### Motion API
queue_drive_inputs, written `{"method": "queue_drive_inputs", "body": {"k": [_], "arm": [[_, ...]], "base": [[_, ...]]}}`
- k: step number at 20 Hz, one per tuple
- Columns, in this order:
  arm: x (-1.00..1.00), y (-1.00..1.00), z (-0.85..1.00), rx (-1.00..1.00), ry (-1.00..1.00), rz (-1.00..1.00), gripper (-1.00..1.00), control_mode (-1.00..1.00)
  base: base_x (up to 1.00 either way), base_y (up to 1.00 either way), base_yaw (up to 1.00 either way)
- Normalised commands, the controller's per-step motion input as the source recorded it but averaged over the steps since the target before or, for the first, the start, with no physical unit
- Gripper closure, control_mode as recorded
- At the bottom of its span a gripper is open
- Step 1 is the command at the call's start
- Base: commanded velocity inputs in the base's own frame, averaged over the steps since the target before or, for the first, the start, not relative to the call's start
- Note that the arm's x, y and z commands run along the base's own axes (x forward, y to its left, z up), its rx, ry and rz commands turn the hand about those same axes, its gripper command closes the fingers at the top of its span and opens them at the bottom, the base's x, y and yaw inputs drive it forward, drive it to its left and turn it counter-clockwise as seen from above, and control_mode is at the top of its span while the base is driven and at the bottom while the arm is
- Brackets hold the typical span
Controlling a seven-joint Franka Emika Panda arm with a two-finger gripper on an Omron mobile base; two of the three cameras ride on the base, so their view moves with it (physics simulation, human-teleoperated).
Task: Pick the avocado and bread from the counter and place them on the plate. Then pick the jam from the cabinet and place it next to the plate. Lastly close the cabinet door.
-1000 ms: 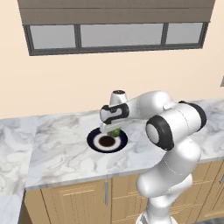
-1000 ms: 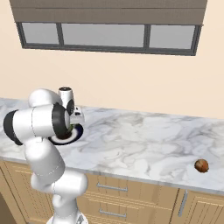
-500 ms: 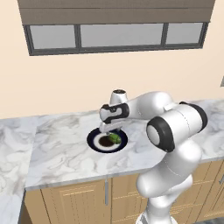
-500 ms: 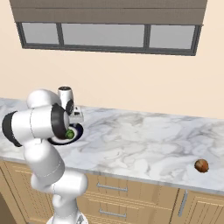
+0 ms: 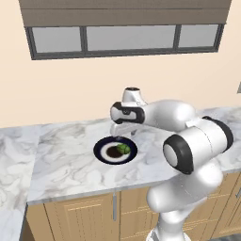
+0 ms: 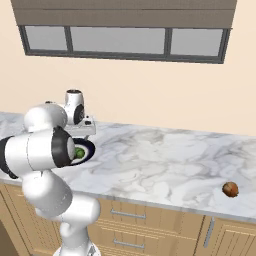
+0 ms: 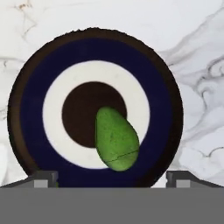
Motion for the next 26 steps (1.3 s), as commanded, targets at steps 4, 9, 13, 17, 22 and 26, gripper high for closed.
{"method": "queue_drive_inputs", "body": {"k": [4, 9, 13, 17, 22, 26], "arm": [[-0.58, -0.46, 0.36, 0.00, 0.00, -0.02, -1.00, -1.00], [-0.47, -0.23, 0.50, 0.03, -0.23, -0.02, -1.00, -1.00], [-0.22, -0.08, 0.14, 0.03, -0.16, -0.02, -1.00, -1.00], [-0.39, -0.18, -0.09, 0.00, -0.01, 0.00, -1.00, -1.00], [-0.70, -0.44, -0.36, -0.03, -0.01, -0.02, -1.00, -1.00], [-0.17, -0.36, -0.26, -0.01, -0.02, -0.08, -1.00, -1.00]], "base": [[0.00, 0.00, 0.00], [0.00, 0.00, 0.00], [0.00, 0.00, 0.00], [0.00, 0.00, 0.00], [0.00, 0.00, 0.00], [0.00, 0.00, 0.00]]}}
